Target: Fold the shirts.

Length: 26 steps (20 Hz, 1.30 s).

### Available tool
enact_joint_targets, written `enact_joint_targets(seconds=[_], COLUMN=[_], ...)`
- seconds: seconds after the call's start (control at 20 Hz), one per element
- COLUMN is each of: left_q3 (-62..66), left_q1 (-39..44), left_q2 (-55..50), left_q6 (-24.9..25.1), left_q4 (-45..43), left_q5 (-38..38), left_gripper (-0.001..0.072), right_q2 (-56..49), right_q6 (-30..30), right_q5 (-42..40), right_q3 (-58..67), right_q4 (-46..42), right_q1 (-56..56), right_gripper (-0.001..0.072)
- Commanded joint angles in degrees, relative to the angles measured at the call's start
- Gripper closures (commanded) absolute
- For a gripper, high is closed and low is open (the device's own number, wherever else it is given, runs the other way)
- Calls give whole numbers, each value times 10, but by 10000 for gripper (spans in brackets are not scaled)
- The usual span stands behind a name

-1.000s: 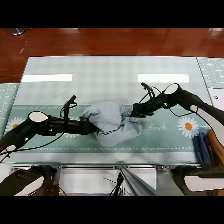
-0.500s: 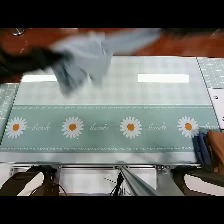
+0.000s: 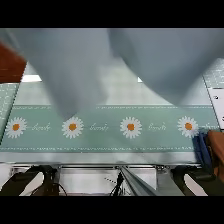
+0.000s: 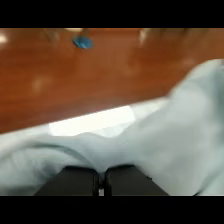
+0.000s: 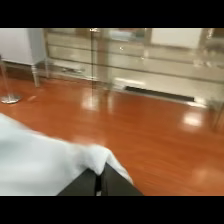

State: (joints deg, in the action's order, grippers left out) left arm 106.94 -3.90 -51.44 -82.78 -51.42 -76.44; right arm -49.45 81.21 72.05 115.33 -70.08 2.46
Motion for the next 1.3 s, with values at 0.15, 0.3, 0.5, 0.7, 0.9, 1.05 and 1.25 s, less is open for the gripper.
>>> enact_joint_targets(seconds=[0.15,0.3,0.5,0.7,0.9,1.05,1.25], left_q3=[-51,-154,-341,-526,-626,-608,-522], left_q1=[122,192,212,202,184,173,148], left_q2=[17,46,101,110,46,-58,-189], left_q6=[-12,-52,-110,-189,-275,-275,-274], left_q4=[1,-126,-338,-447,-385,-322,-217], left_q5=[-163,-186,-182,-24,268,409,435], left_gripper=[687,687,687,687,686,686,686], right_q2=[102,147,219,230,114,-39,-242], right_q6=[17,39,88,146,182,181,118], right_q5=[158,202,204,134,-24,-143,-157], right_q3=[-88,-185,-374,-552,-640,-613,-484], right_q4=[-37,-56,-160,-283,-280,-234,-103], right_q1=[0,0,0,0,0,-28,-89], right_gripper=[684,684,684,686,686,685,682])
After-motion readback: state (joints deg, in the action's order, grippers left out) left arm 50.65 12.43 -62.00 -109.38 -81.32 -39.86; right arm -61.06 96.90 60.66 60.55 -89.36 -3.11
